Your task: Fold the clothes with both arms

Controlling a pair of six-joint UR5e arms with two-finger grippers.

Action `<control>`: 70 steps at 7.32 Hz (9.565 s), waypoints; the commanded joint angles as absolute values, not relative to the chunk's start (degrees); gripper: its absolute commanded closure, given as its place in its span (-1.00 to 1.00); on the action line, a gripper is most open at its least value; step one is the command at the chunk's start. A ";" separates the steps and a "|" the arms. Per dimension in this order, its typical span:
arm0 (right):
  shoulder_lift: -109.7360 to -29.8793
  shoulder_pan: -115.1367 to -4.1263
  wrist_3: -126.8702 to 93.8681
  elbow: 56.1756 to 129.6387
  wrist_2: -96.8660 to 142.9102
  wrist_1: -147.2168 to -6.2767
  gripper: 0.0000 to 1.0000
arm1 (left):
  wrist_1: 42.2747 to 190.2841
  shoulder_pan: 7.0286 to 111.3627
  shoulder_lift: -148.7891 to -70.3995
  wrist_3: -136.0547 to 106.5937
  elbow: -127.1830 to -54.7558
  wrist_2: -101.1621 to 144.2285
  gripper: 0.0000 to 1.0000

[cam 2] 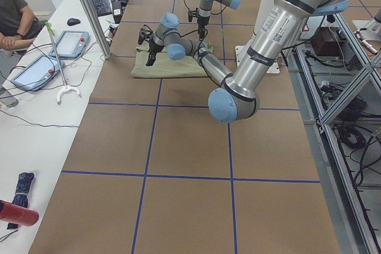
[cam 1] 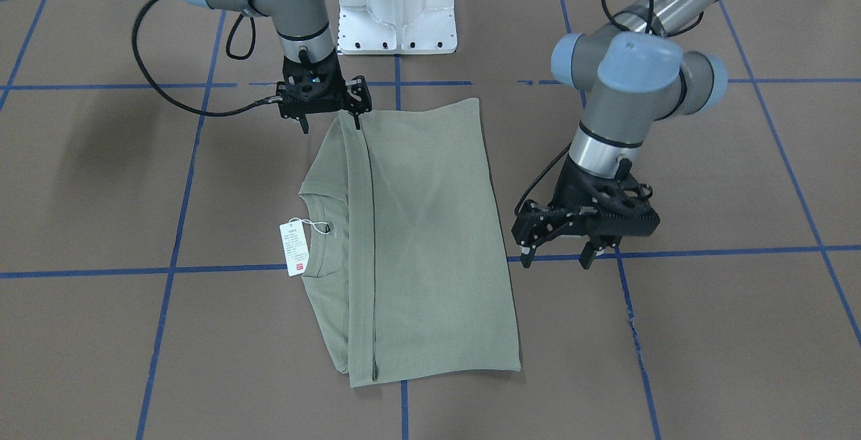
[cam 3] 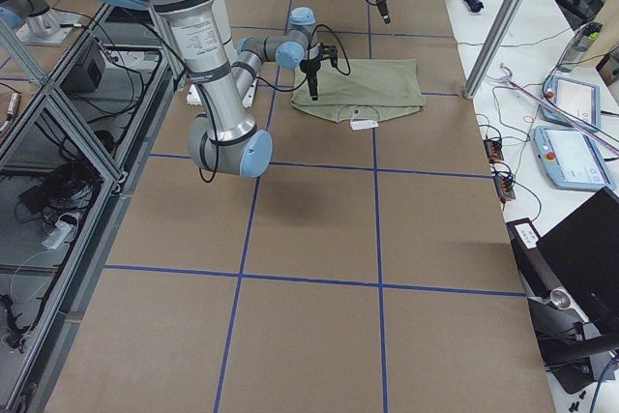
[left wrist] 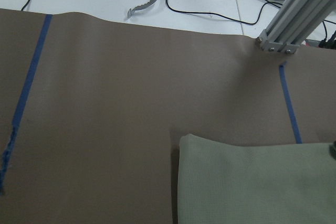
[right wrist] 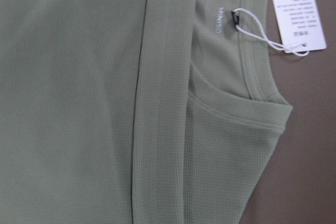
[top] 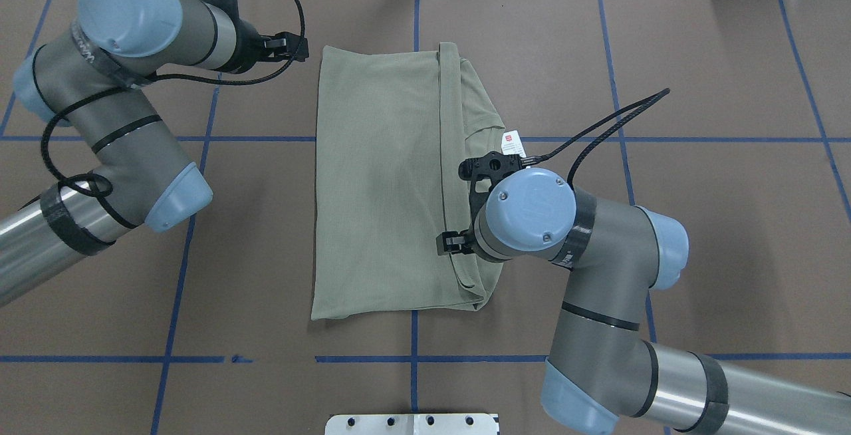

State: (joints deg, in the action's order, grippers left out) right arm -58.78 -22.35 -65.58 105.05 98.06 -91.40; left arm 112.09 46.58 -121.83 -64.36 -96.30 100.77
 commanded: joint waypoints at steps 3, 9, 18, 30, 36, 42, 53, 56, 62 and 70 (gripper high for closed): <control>-58.01 -18.46 -56.87 101.08 97.12 -91.58 -1.00 | 109.51 46.23 -119.71 -64.69 -99.58 102.48 -1.00; -58.80 -19.16 -50.63 101.42 97.12 -81.92 -0.31 | 110.04 46.23 -119.18 -64.60 -98.61 102.48 -1.00; -60.29 -18.02 -48.78 102.22 94.66 -81.74 0.30 | 112.75 45.97 -118.39 -64.77 -96.95 102.48 -1.00; -63.81 -17.31 -49.57 106.17 94.31 -81.74 1.00 | 113.12 45.62 -118.56 -64.95 -96.16 102.48 -1.00; -71.60 -20.65 -48.78 110.01 95.88 -81.74 1.00 | 113.12 44.74 -119.00 -65.21 -96.06 102.31 -1.00; -74.81 -19.08 -53.00 114.79 96.06 -81.65 -1.00 | 113.99 44.03 -118.65 -65.04 -95.45 102.22 -1.00; -57.92 -25.84 -52.65 92.90 96.06 -70.75 0.20 | 116.10 44.03 -118.56 -64.86 -93.87 102.22 -1.00; -58.80 -24.79 -52.47 93.16 96.15 -70.66 0.30 | 116.02 44.03 -118.56 -64.95 -93.96 102.22 -1.00; -59.06 -24.52 -52.56 93.69 96.33 -70.58 1.00 | 116.10 44.03 -118.74 -65.13 -93.95 102.22 -1.00; -69.86 -26.28 -52.65 102.11 100.19 -70.66 1.00 | 116.02 43.59 -119.36 -67.15 -93.87 102.22 -1.00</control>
State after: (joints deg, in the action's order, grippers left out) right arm -68.42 -26.18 -52.67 100.09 99.82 -70.60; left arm 116.06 43.64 -119.33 -67.04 -93.83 102.21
